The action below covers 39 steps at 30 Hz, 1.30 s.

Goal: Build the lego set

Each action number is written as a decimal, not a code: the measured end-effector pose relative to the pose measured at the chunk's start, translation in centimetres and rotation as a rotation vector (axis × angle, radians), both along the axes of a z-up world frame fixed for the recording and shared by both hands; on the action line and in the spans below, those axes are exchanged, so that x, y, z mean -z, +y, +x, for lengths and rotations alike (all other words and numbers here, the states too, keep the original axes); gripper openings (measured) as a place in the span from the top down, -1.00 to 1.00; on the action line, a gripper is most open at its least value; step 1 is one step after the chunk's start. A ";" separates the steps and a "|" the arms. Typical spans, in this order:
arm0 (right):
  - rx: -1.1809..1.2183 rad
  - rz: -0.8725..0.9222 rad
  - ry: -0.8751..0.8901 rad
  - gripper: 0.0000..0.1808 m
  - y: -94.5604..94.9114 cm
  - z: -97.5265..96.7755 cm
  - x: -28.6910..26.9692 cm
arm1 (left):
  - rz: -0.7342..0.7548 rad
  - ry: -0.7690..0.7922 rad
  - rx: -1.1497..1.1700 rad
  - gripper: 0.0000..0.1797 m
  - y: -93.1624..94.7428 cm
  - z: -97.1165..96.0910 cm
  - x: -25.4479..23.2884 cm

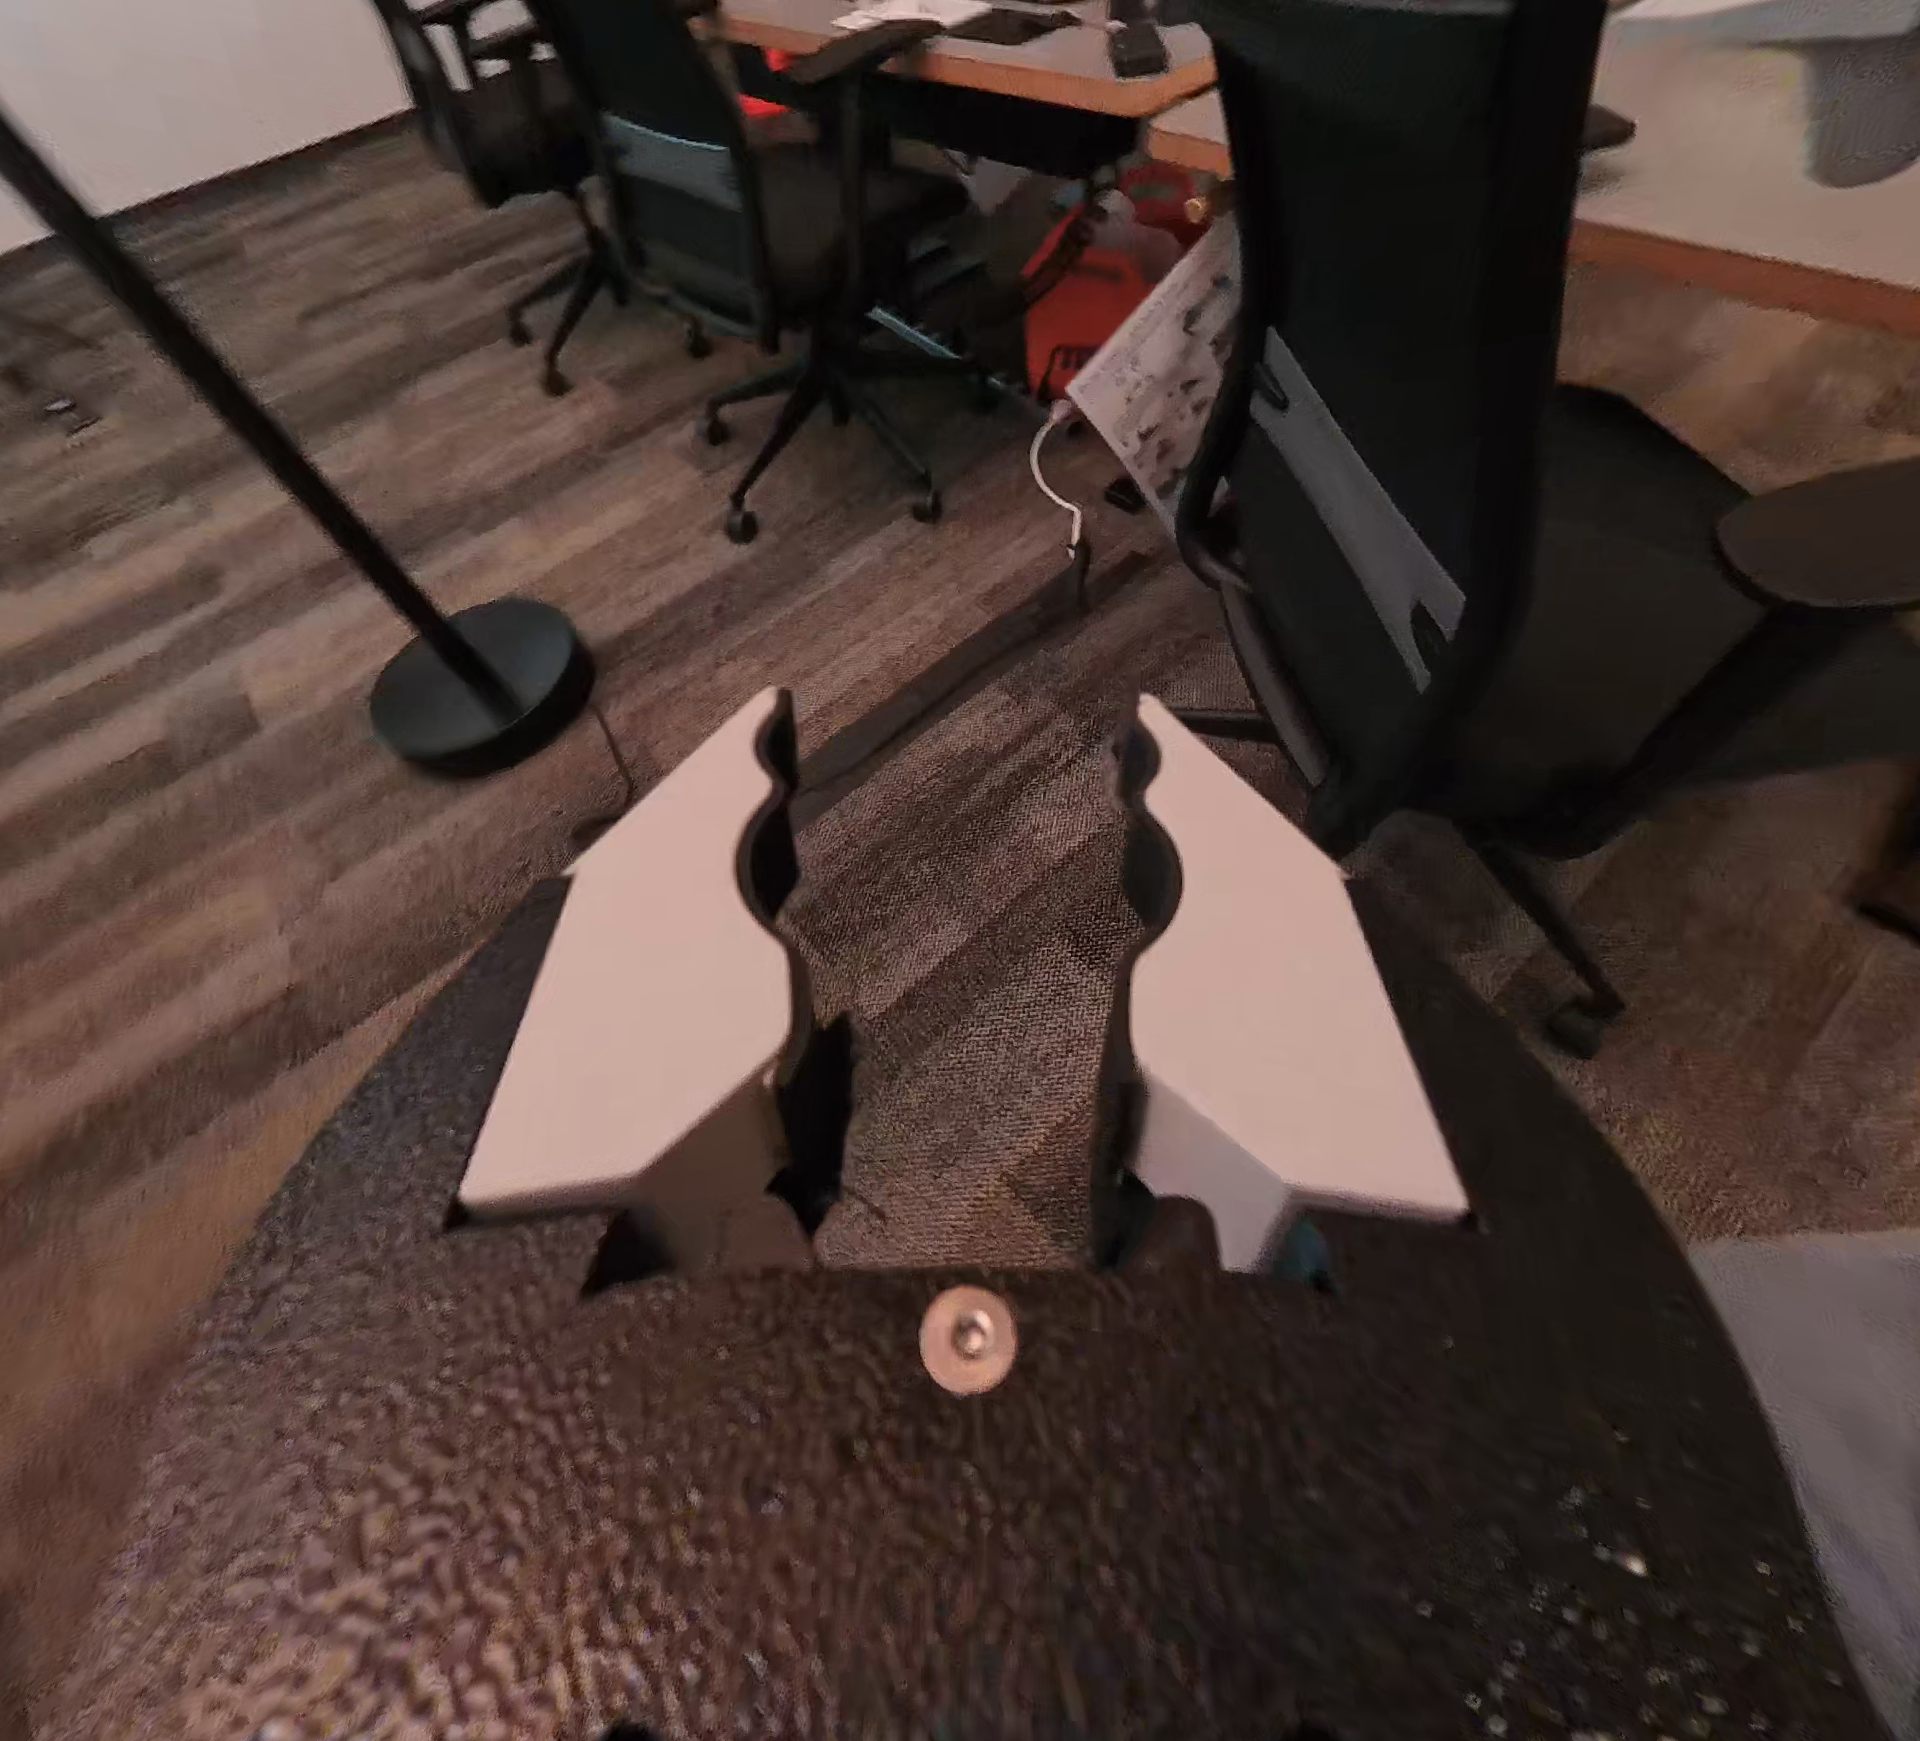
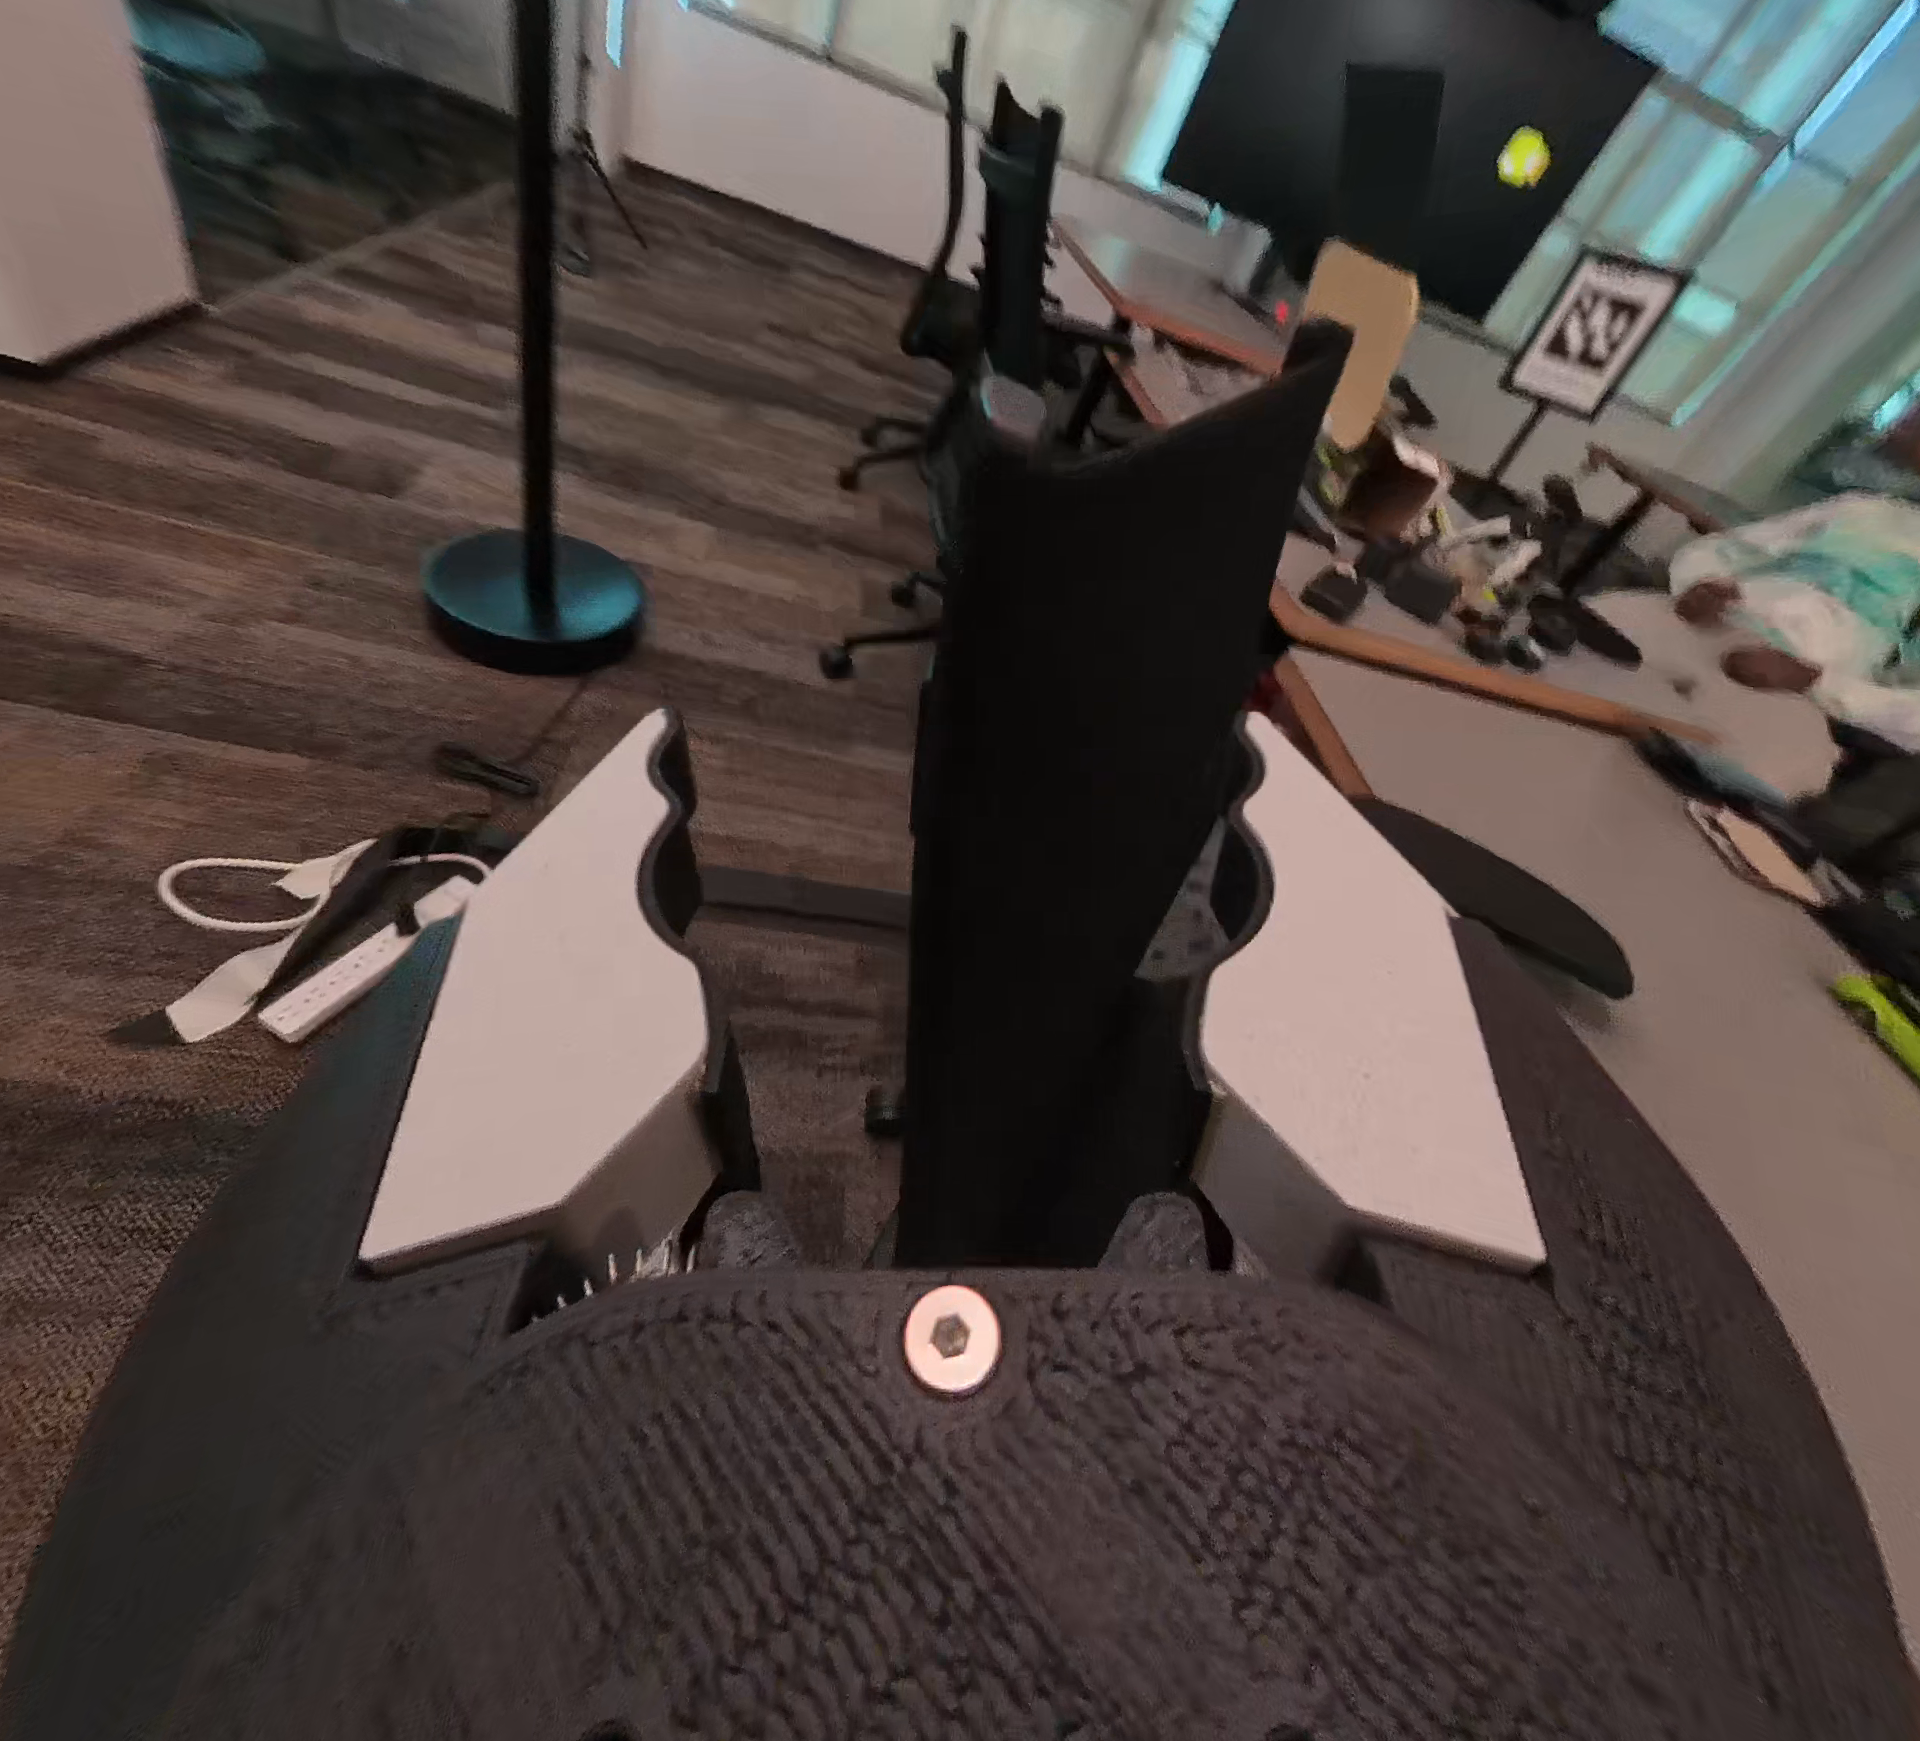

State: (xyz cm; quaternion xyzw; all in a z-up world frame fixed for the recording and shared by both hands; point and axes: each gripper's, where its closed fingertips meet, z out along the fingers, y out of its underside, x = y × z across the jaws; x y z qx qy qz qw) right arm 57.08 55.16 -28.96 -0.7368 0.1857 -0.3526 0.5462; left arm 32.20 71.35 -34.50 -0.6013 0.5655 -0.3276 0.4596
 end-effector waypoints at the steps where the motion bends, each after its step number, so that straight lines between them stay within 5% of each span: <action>1: 0.032 -0.007 0.031 -0.14 1.3 1.5 0.5 | 0.002 0.025 0.046 0.27 1.0 2.2 0.0; 5: 0.134 -0.033 0.047 -0.05 4.4 5.6 1.3 | 0.048 0.044 0.177 0.13 5.6 9.7 -1.1; 7: 0.175 -0.040 0.045 0.14 4.2 6.3 1.2 | 0.034 0.028 0.228 0.10 7.5 13.1 -1.7; 9: 0.218 -0.043 0.047 0.54 4.3 6.9 0.6 | 0.012 0.005 0.299 0.08 8.2 16.5 -2.2; 14: 0.237 0.040 0.179 0.78 4.3 6.9 1.0 | 0.051 -0.011 0.605 0.08 7.2 25.2 -2.6; 27: 0.222 0.043 0.383 0.73 -1.3 2.6 1.7 | 0.262 -0.120 1.268 0.17 2.8 37.9 -7.3; 31: 0.387 0.043 0.435 0.59 -6.5 0.7 1.7 | 0.436 -0.196 1.400 0.23 0.6 39.4 -7.9; 33: 0.588 -0.030 0.265 0.34 -8.9 -0.7 -1.4 | 0.576 -0.232 1.484 0.23 -0.7 39.6 -7.1; 36: 0.603 -0.231 -0.029 0.42 -3.7 -3.0 -6.6 | 0.756 -0.315 1.615 0.25 -3.9 38.4 -6.2; 39: 0.478 -0.501 0.124 0.28 0.9 -1.2 -1.7 | 0.890 -0.348 1.752 0.25 -7.2 36.5 -4.5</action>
